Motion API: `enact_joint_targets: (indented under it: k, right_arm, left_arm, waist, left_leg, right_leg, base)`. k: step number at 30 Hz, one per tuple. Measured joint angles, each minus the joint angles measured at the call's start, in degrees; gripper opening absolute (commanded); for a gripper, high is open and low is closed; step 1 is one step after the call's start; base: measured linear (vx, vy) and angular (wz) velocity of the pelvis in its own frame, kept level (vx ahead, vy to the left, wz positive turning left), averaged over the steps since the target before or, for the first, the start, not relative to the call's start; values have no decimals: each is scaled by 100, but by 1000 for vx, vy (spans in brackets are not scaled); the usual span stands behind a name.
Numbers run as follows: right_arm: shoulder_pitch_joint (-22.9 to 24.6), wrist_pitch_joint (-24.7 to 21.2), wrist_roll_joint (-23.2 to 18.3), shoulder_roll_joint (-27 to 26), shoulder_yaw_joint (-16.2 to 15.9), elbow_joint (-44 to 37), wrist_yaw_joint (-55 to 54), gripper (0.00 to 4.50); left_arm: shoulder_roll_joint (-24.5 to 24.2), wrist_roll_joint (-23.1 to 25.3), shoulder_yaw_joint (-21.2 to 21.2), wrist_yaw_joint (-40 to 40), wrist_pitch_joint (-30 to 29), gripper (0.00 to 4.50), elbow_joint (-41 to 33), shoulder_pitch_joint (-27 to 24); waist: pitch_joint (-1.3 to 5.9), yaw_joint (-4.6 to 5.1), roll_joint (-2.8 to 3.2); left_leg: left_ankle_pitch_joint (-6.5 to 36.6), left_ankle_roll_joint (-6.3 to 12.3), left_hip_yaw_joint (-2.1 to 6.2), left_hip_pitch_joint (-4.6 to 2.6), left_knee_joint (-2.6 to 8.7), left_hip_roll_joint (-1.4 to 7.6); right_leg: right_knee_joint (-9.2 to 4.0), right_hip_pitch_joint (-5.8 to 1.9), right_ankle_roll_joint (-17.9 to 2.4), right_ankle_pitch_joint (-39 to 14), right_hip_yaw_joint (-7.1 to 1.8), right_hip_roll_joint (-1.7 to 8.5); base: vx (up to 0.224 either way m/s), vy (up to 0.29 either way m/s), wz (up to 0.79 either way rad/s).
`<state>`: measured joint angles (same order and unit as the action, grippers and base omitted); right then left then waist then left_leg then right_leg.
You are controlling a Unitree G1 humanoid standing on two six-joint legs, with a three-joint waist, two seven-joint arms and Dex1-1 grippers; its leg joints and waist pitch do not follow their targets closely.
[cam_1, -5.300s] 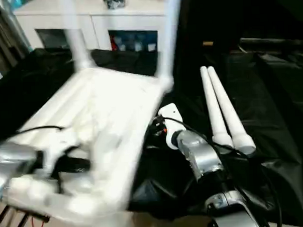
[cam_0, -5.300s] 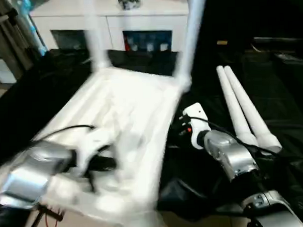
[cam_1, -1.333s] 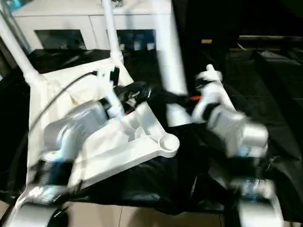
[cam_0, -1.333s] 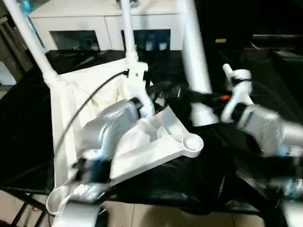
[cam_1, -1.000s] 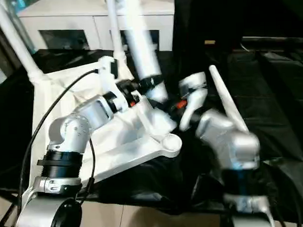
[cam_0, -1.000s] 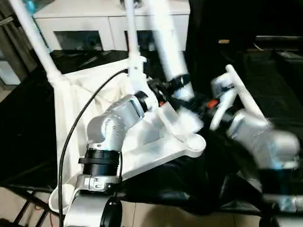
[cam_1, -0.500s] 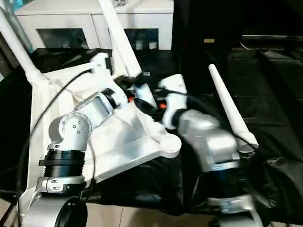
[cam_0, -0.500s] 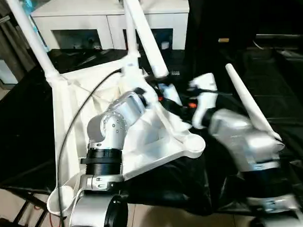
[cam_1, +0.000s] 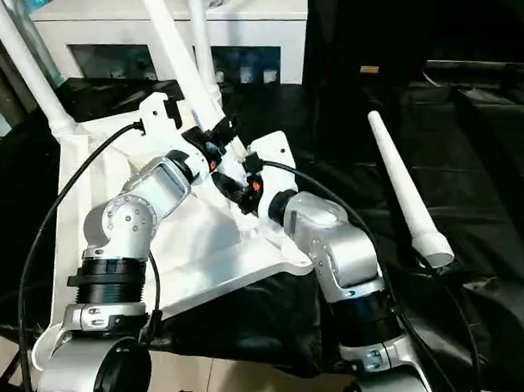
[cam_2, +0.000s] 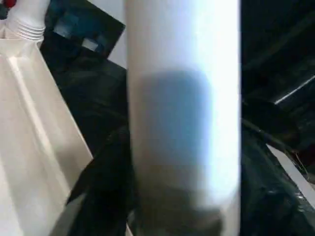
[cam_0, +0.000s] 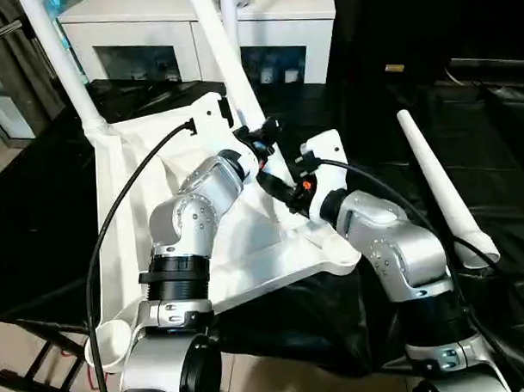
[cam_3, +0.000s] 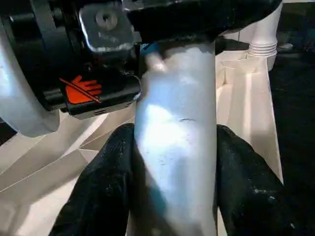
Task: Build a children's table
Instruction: Pick table leg
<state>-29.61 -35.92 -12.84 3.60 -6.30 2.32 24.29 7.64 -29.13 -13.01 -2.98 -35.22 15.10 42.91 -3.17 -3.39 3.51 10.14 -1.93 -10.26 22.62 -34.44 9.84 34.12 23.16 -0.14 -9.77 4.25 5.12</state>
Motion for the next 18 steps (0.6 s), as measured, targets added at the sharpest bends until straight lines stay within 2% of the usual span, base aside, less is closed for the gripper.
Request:
enact_joint_targets:
  k: [2,3,4,5,8,9,12,14,18]
  right_arm:
    - [0,3,-19,12,7,-48,32,188]
    - [0,3,-42,22,19,-63,55,188]
    - [1,-9,-71,60,35,-93,82,244]
    - [1,-41,-120,102,76,-123,138,244]
    - [-43,-317,-624,449,337,-234,717,266]
    - [-78,-465,-822,675,396,-258,1000,291]
    - [-106,-876,-1284,1216,584,-389,1782,302]
    - [-113,-1137,-1528,1529,587,-379,2295,333]
    - [-174,-1375,-1839,1978,572,-229,3110,363]
  left_arm:
    - [-1,-59,6,-58,-2,215,-34,-1]
    - [-1,-106,9,-84,3,215,-41,-1]
    - [-6,-138,20,-166,12,202,-43,-1]
    - [-17,-147,31,-272,20,202,-43,-1]
    - [-235,-186,197,-998,-12,196,-42,-7]
    - [-327,-254,304,-1255,-106,193,-46,-7]
    - [-588,-460,529,-1936,-424,192,-54,-16]
    - [-799,-669,702,-2506,-662,192,-137,-41]
    - [-993,-982,933,-3450,-874,191,-292,-40]
  waist:
    - [0,1,0]
    - [0,4,-2]
    - [0,3,-2]
    - [0,3,-2]
    - [0,-17,0]
    - [0,-29,-1]
    - [1,-27,-5]
    - [1,-14,-4]
    - [2,-8,-3]
  left_leg:
    - [0,0,0,-1,0,0]
    - [0,0,0,-1,-1,0]
    - [-1,0,0,-1,-1,0]
    - [-1,0,-1,-1,-1,0]
    - [-1,1,-1,0,-5,-2]
    - [-1,1,-1,0,-6,-4]
    - [-4,8,-5,-1,-8,-4]
    - [-17,28,-6,-3,-8,-2]
    - [-19,29,-12,-10,-11,0]
  right_leg:
    - [0,0,5,3,0,0]
    - [0,0,7,4,-1,0]
    - [0,0,8,5,-1,0]
    - [-1,0,9,6,-2,0]
    - [-3,-3,11,8,-5,1]
    - [-4,-5,11,8,-7,1]
    - [-1,-6,10,9,-13,1]
    - [6,-3,10,9,-13,1]
    - [14,-3,10,9,-15,1]
  base:
    - [0,0,0]
    - [0,0,0]
    - [0,0,0]
    - [0,0,0]
    - [0,0,0]
    - [0,0,0]
    - [0,0,0]
    - [0,0,0]
    - [0,0,0]
